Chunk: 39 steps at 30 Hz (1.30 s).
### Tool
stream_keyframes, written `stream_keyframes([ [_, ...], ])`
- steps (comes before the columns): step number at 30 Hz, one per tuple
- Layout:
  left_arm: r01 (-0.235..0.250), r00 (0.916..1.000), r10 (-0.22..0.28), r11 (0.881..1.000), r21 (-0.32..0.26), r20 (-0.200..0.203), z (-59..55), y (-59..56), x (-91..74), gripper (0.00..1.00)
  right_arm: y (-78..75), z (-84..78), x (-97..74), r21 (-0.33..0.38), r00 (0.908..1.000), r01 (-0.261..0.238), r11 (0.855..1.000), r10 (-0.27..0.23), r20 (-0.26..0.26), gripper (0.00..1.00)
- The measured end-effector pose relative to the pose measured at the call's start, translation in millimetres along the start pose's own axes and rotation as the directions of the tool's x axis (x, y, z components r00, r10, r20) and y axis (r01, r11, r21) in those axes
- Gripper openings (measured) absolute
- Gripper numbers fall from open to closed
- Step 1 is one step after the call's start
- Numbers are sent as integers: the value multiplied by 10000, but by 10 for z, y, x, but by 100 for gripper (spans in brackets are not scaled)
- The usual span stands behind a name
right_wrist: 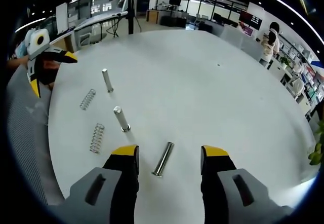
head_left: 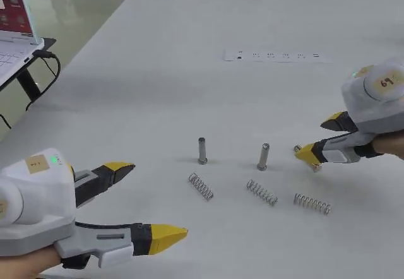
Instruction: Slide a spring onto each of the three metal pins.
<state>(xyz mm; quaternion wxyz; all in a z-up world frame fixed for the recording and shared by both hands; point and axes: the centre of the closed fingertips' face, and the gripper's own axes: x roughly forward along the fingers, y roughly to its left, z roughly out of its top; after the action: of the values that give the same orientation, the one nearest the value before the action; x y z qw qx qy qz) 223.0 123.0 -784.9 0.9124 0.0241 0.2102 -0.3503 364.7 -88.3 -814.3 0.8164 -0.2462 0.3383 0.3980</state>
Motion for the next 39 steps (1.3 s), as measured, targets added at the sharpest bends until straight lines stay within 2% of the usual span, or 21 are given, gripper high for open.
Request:
stream_keyframes([
  [8,31,10000,-31,10000,-17,-15,-6,-3,0,83,13,-23,126,349,9992,-52,9994,65,-387,39],
  [23,112,9999,-112,9999,-26,-26,-8,-11,3,82,15,-94,279,875,9935,105,9961,-5,-1137,18],
  [39,147,9999,-147,9999,-59,58,4,-17,5,82,13,-139,347,1184,9862,219,9927,-21,-1653,11],
])
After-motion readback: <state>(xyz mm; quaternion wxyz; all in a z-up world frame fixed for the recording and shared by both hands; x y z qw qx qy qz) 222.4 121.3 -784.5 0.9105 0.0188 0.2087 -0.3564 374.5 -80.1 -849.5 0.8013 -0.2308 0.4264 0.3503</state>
